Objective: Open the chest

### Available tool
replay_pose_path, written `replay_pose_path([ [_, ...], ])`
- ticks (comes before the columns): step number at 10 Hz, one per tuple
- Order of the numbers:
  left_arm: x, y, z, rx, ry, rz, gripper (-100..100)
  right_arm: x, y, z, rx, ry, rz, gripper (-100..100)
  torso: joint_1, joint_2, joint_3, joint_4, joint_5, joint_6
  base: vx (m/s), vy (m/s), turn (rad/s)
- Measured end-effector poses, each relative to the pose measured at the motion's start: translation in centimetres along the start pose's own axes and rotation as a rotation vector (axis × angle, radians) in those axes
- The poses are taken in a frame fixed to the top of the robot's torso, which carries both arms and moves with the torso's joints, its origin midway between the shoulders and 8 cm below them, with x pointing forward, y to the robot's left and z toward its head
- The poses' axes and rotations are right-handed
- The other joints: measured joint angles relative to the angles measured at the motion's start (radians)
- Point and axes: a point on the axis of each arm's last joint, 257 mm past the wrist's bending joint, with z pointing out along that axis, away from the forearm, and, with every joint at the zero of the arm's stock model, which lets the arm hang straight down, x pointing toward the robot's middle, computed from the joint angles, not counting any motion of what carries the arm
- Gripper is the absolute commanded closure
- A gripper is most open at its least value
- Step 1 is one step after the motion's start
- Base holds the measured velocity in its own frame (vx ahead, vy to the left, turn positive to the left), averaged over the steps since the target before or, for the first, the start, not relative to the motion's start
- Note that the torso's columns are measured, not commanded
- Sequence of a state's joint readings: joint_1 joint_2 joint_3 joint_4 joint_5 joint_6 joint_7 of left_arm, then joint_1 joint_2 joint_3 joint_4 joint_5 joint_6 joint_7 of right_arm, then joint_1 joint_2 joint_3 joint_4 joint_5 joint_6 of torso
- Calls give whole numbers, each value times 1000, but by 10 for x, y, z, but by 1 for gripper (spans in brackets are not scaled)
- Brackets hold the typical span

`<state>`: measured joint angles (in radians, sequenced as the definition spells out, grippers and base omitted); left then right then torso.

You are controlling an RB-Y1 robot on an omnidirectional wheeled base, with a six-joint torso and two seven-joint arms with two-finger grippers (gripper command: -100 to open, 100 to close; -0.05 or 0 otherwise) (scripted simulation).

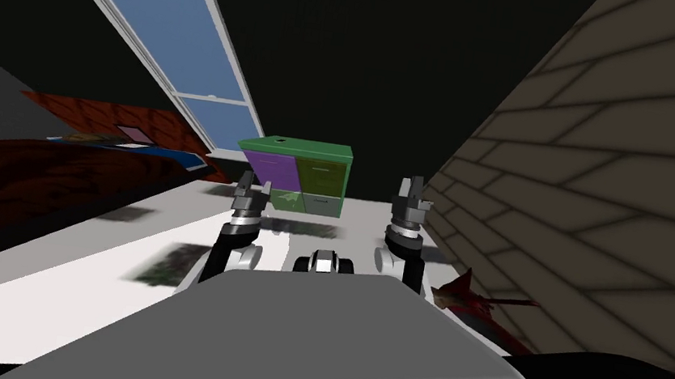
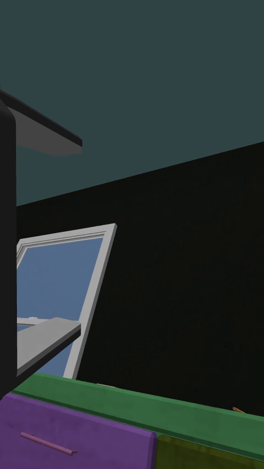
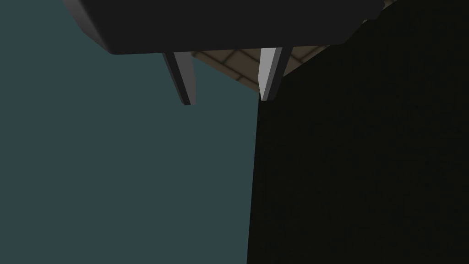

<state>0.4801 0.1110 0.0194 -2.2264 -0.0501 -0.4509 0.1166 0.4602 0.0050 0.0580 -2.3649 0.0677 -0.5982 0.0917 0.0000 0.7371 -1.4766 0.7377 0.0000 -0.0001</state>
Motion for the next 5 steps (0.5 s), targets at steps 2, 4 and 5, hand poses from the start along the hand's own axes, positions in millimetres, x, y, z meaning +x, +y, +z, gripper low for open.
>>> replay_pose_path([
  [2, -9, 13, -2, -29, 5, 21, -100, 0, 0, 0, 0, 0, 0, 0, 0, 0, 0, 0, 0, 0, 86, 1, -181],
  [4, -22, 30, -4, -59, -5, 38, -100, 0, 0, 0, 0, 0, 0, 0, 0, 1, 1, 0, 0, 0, 82, -6, -206],
  [5, -28, 37, -8, -77, -13, 46, -100, 0, 0, 0, 0, 0, 0, 0, -1, 1, 1, 0, 0, 0, 85, -6, -186],
])
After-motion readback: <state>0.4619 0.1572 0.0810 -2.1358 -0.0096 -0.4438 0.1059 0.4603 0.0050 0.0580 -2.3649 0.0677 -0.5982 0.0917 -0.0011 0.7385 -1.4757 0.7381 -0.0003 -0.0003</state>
